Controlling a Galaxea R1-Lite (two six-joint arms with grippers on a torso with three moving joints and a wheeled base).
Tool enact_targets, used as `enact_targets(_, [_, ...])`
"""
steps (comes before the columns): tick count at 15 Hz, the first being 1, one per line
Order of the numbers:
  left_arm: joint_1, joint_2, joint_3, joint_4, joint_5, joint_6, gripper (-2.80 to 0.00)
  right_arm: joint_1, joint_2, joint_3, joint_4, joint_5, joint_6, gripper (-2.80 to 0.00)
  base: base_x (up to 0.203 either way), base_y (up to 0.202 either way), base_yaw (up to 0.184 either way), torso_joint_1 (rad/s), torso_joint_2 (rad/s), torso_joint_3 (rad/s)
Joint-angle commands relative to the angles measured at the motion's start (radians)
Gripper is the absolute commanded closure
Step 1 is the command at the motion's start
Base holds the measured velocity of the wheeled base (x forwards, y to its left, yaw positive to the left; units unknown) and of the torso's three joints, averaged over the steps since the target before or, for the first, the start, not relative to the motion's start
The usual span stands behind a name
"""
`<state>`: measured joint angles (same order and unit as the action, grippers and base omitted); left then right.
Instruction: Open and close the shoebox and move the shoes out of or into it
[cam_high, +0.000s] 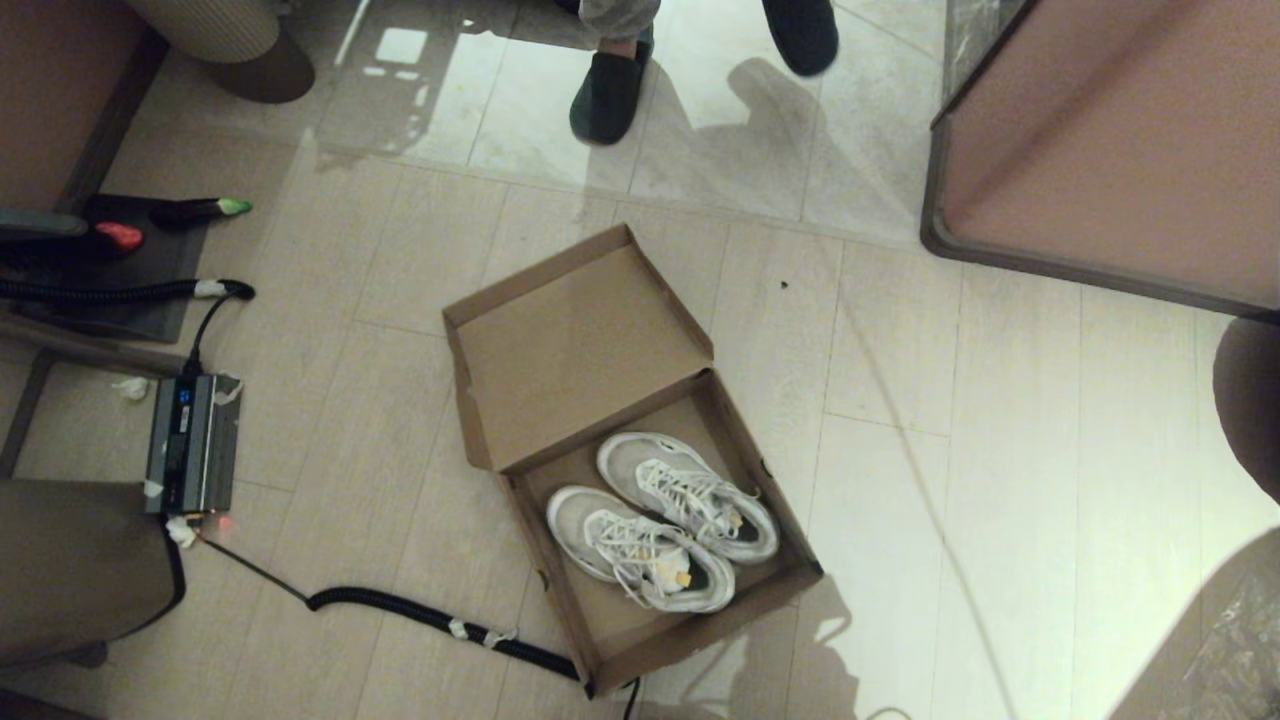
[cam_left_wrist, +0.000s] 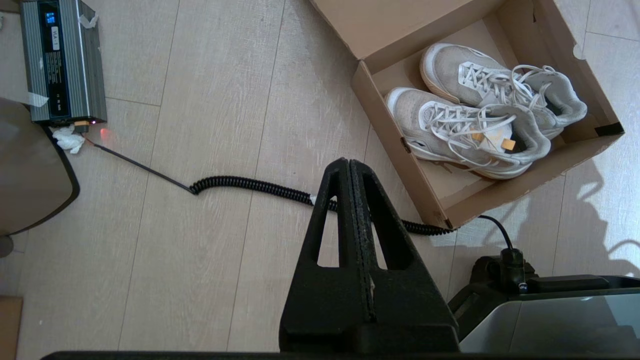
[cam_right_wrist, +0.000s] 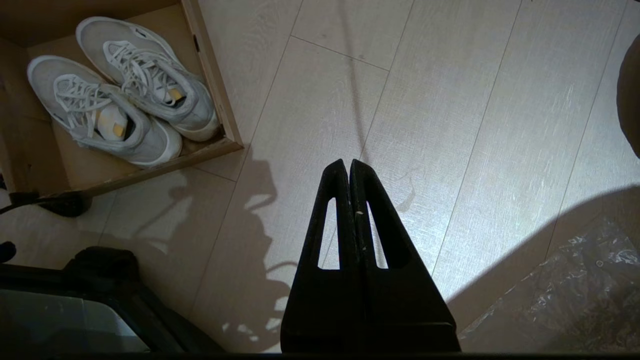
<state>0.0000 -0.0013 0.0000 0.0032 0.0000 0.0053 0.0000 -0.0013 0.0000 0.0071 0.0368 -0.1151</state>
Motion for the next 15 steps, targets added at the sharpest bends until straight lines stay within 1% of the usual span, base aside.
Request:
enact_targets(1, [0.0, 0.0, 0.0, 0.0, 0.0, 0.001, 0.0, 0.0, 0.001, 0.0, 0.001, 0.0, -0.003, 0.0, 0.0, 0.0, 0.0, 0.0, 0.0, 0.0])
enact_targets(15, [0.0, 0.0, 0.0, 0.0, 0.0, -0.005, 0.0, 0.0, 0.001, 0.0, -0.001, 0.002, 0.002, 0.0, 0.0, 0.0, 0.0, 0.0, 0.0, 0.0])
